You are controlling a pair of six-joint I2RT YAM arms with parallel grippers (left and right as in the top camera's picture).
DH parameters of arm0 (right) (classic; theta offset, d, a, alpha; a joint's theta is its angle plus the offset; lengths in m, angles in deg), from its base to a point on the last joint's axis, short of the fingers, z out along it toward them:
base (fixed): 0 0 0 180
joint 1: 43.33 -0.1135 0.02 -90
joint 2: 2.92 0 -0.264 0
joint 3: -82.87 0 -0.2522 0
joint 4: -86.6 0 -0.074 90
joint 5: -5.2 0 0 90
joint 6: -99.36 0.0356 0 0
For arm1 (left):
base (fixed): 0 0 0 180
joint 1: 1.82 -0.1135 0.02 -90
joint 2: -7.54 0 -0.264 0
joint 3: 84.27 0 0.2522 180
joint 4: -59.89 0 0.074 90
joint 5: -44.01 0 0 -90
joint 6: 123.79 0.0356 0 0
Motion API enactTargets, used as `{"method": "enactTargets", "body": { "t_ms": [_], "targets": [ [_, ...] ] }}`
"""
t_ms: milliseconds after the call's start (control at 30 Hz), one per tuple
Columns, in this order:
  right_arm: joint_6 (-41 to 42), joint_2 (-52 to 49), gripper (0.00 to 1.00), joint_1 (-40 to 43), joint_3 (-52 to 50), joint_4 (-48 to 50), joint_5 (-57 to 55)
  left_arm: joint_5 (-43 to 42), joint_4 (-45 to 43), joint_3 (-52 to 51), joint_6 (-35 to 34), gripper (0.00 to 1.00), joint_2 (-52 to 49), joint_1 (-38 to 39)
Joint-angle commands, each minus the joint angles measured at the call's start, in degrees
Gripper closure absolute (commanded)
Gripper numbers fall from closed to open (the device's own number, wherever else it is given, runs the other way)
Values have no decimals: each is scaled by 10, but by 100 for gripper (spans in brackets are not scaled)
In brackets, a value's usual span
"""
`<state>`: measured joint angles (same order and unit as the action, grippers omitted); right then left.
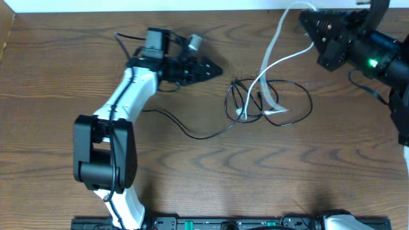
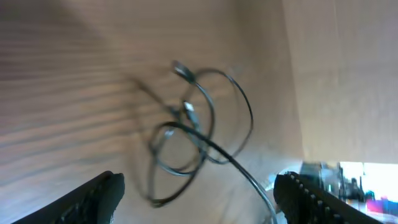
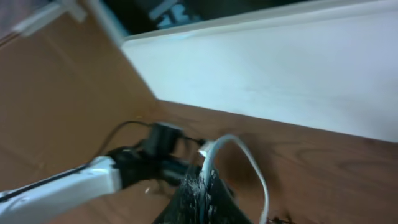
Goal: Untangle cables
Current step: 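Carry the white cable to the upper right corner and release it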
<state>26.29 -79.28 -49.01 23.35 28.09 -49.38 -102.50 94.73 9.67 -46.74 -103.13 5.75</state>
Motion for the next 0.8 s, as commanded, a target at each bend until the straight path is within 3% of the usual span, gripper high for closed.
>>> {"method": "enactTargets", "body": {
  "t_ms": [0, 400, 600, 767],
  "targets": [
    [-3, 9, 99, 26, 2, 6, -7, 16, 19, 5, 27, 17, 23, -36],
    [-14, -34, 99, 198, 2, 74, -186, 51, 175, 5, 78, 19, 52, -56],
    [-14, -130, 99, 279, 2, 124, -177, 185, 224, 5, 85, 19, 103, -31],
    [3, -217, 99, 325, 2, 194, -170, 230, 259, 5, 84, 19, 145, -19]
  ]
}}
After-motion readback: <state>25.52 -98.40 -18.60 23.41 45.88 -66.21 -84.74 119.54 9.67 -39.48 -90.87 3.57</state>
